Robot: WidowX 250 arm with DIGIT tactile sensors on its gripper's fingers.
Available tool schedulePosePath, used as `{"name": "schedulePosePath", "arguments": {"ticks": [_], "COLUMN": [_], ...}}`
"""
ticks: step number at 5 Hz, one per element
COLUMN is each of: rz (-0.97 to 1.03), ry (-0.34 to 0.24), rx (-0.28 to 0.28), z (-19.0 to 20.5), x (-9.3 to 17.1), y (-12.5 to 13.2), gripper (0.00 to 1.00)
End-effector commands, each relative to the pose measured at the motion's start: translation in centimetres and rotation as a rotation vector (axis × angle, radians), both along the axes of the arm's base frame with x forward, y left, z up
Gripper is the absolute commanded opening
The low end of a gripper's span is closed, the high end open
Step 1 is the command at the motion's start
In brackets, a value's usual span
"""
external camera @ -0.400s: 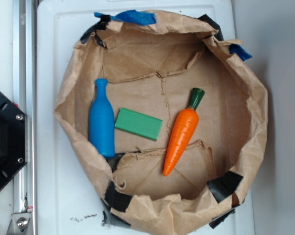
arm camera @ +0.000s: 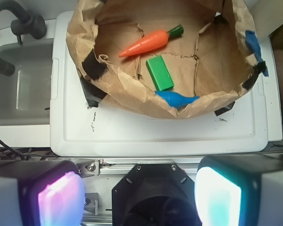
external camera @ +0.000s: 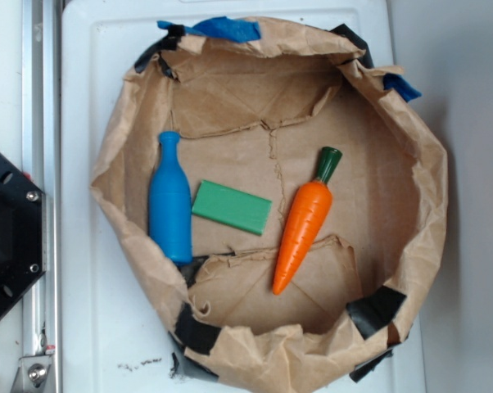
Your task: Grab the carrot.
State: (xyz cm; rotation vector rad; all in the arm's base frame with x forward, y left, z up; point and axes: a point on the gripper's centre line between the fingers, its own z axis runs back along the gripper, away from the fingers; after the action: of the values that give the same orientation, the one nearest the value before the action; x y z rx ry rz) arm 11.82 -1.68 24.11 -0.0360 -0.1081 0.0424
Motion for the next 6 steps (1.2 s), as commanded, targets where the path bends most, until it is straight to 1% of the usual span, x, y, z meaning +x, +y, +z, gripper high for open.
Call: {"name": "schedulePosePath", "arguments": {"ticks": [1, 2, 3, 4, 5, 6], "rz": [0.195, 0.356, 0.466, 0.558, 0.659, 0.655], "ry": [-0.009, -0.021, -0.023, -0.008, -0.085, -0.135], "rx": [0.014, 0.019, 0.014, 0.014, -0.014, -0.049], "z": [-0.5, -1.6, -3.0, -4.9, -6.8, -8.6], "x": [6.3, 8.8, 10.1, 11.4, 12.5, 13.7], "y": [0.6, 1.5, 2.5, 3.7, 4.5, 4.9], "gripper": [1.00, 1.00, 1.00, 1.00, 1.00, 1.00]}}
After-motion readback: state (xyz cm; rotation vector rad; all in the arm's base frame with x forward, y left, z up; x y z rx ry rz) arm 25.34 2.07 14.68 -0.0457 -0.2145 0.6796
